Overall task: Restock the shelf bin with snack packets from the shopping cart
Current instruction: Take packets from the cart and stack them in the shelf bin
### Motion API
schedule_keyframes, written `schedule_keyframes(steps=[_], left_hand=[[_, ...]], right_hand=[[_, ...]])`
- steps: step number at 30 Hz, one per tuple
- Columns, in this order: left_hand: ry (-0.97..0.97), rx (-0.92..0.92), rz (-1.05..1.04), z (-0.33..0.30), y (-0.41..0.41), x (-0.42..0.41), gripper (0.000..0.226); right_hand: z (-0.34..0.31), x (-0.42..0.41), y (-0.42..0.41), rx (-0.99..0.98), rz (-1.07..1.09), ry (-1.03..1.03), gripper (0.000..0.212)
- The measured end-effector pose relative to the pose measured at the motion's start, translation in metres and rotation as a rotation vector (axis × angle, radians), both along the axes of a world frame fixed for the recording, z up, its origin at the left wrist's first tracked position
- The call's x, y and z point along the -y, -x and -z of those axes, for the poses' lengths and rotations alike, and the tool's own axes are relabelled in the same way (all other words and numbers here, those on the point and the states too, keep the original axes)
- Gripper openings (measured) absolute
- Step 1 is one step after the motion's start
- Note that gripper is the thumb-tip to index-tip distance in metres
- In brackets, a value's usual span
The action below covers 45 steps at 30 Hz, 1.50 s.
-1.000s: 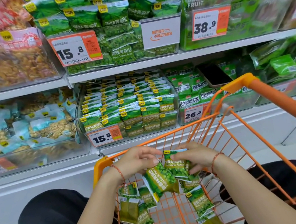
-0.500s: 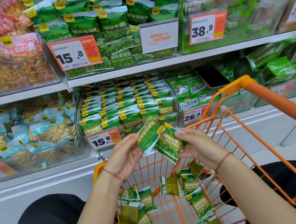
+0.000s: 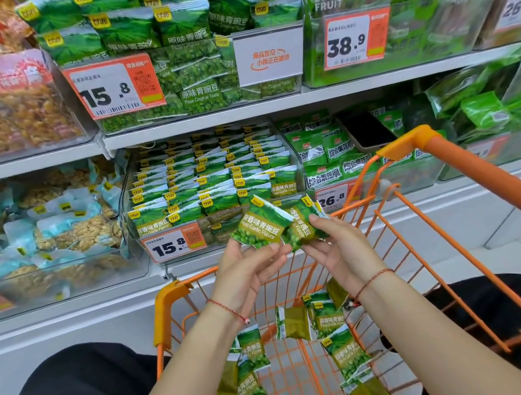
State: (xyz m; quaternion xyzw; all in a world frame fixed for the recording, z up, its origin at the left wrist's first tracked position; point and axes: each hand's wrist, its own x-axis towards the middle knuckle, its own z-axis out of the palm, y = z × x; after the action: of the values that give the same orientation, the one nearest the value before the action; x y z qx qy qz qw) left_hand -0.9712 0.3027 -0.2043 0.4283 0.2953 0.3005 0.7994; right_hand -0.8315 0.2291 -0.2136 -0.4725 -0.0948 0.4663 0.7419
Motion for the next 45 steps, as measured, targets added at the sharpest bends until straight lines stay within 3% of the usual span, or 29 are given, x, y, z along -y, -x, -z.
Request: schedule_keyframes(steps=[2, 5, 9, 14, 17, 19, 22, 25, 27, 30, 33, 40, 45], left_hand=[[-0.084, -0.075, 0.032, -0.002, -0.003, 0.006, 0.061], [-0.195, -0.215, 0.102, -0.004, -0.007, 0.009, 0.072], [-0.358, -0.348, 0.070, -0.007, -0.009, 0.012, 0.038], [-0.771, -0.537, -0.097, 0.001, -0.006, -0.006, 0.018], [-0.804, -0.596, -0.020, -0.002, -0.007, -0.014, 0.020], [-0.832, -0.596, 0.047, -0.010, -0.008, -0.016, 0.023], [-0.785, -0.550, -0.011, -0.029, -0.017, -0.031, 0.031], [-0.828, -0.561, -0.073, -0.046, -0.042, -0.055, 0.046], [-0.947, -0.590, -0.084, -0.052, -0.065, -0.068, 0.043], [-0.964, -0.618, -0.109, -0.045, -0.096, -0.088, 0.026], [-1.039, -0.792, -0.096, -0.035, -0.112, -0.097, 0.019], [-1.478, -1.257, -0.020, -0.025, -0.121, -0.107, 0.034], [-1.728, -1.372, 0.062, -0.028, -0.133, -0.105, 0.032]], right_hand=[[0.000, 0.000, 0.000, -0.026, -0.001, -0.018, 0.047], [-0.001, 0.002, 0.002, -0.024, -0.051, 0.010, 0.033], [0.000, 0.001, 0.001, 0.041, -0.070, 0.079, 0.032], [-0.002, -0.001, 0.002, 0.071, -0.070, 0.061, 0.032], [-0.003, -0.002, 0.002, 0.130, -0.043, 0.112, 0.033], [-0.005, -0.002, -0.002, 0.097, 0.019, 0.120, 0.023], [-0.011, 0.003, -0.013, -0.020, 0.153, 0.100, 0.010], [-0.011, 0.007, -0.020, -0.078, 0.210, 0.106, 0.012], [-0.010, 0.007, -0.020, -0.107, 0.207, 0.104, 0.010], [-0.010, 0.007, -0.019, -0.113, 0.181, 0.112, 0.008], [-0.009, 0.006, -0.019, -0.127, 0.166, 0.120, 0.009], [-0.011, 0.005, -0.020, -0.146, 0.168, 0.123, 0.009], [-0.012, 0.003, -0.020, -0.151, 0.165, 0.145, 0.009]])
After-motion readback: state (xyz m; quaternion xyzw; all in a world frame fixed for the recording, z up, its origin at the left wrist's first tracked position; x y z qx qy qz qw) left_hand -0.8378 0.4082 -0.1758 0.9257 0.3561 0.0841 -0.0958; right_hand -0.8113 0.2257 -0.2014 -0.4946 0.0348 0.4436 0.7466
